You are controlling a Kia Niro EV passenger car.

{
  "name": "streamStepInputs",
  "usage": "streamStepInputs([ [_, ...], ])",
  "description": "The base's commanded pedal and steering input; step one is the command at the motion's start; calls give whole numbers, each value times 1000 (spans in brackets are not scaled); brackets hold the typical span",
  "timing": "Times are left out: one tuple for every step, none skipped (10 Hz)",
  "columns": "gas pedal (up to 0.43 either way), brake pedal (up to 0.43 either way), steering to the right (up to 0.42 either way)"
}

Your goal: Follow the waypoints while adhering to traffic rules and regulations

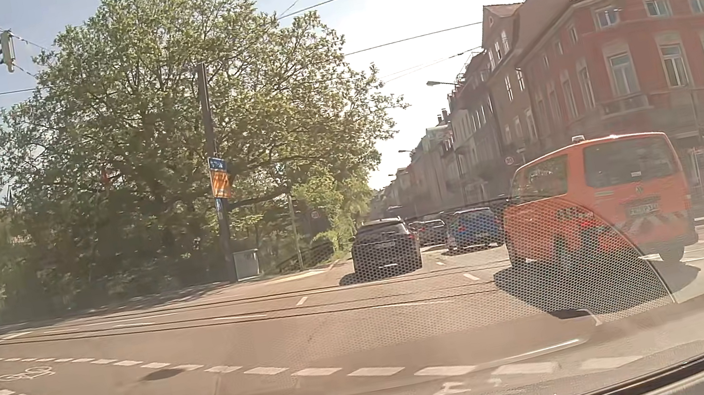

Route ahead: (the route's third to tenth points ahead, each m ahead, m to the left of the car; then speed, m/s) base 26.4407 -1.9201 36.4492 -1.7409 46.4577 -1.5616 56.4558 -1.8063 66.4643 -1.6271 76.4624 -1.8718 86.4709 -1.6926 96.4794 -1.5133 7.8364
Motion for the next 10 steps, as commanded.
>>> streamStepInputs([
  [79,0,-2],
  [79,0,-3],
  [79,0,-3],
  [79,0,-3],
  [79,0,-3],
  [79,0,-3],
  [79,0,-3],
  [79,0,-3],
  [79,0,-4],
  [79,0,-4],
])
